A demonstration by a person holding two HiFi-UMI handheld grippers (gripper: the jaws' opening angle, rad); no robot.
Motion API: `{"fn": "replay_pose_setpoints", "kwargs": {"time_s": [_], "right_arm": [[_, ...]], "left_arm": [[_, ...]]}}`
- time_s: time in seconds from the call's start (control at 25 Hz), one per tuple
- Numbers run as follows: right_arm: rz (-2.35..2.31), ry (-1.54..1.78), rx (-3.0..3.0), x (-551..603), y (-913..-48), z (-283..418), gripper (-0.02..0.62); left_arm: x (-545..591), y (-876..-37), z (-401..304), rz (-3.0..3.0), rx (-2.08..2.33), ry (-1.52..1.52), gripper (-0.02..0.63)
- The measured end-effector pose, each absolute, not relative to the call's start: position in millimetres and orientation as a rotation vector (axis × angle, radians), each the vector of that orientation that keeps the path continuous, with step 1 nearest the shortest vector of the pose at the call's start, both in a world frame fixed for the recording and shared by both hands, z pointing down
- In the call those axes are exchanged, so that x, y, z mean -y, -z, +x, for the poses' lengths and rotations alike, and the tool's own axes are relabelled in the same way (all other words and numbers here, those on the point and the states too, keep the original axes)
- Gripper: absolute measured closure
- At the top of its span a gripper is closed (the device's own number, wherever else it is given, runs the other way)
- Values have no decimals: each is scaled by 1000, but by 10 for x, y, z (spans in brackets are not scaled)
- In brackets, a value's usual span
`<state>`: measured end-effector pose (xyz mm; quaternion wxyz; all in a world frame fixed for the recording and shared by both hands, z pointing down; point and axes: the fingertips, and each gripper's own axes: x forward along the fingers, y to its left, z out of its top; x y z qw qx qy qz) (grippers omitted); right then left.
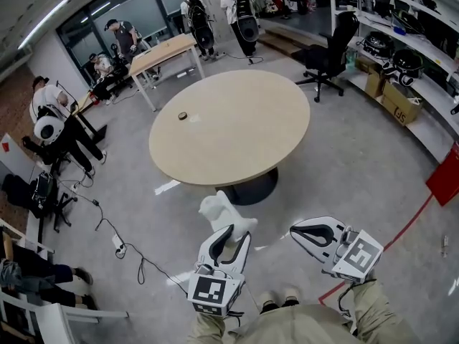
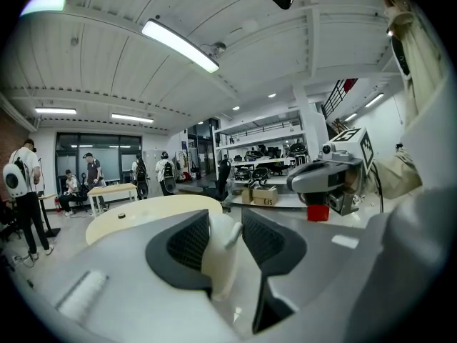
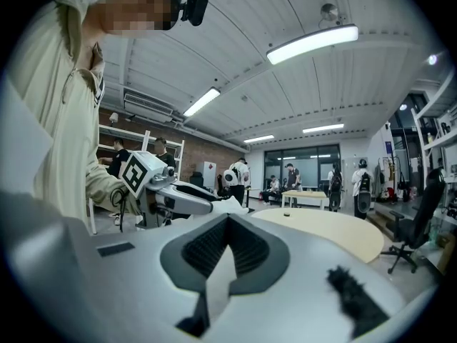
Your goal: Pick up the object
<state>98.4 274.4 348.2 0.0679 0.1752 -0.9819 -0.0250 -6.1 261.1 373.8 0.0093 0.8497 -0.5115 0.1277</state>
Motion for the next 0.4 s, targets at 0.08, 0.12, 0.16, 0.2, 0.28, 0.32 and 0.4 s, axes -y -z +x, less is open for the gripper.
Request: {"fn": "replay_pose_setpoints", "kwargs": {"time_s": [0.08, 0.12, 0.16, 0.2, 0.28, 0.32, 0.4], "right_arm": [[523, 80, 2959, -2710, -3488, 996, 592], [519, 82, 2956, -2698, -3502, 1001, 592], [517, 82, 2953, -2687, -3515, 1007, 592], [518, 81, 2953, -2675, -3523, 1012, 592], [528, 78, 2961, -2647, -3521, 1024, 592], [532, 76, 2963, -2632, -3523, 1032, 592], [540, 72, 2962, -2603, -3536, 1051, 592]], "left_arm": [[-2581, -3759, -43, 2655, 1597, -401, 457], [-2567, -3768, -38, 2653, 1598, -400, 457], [-2552, -3775, -35, 2650, 1598, -396, 457], [-2536, -3775, -33, 2648, 1599, -391, 456], [-2499, -3764, -23, 2642, 1601, -379, 457], [-2482, -3759, -17, 2643, 1601, -377, 456], [-2448, -3755, -5, 2647, 1600, -376, 456]]}}
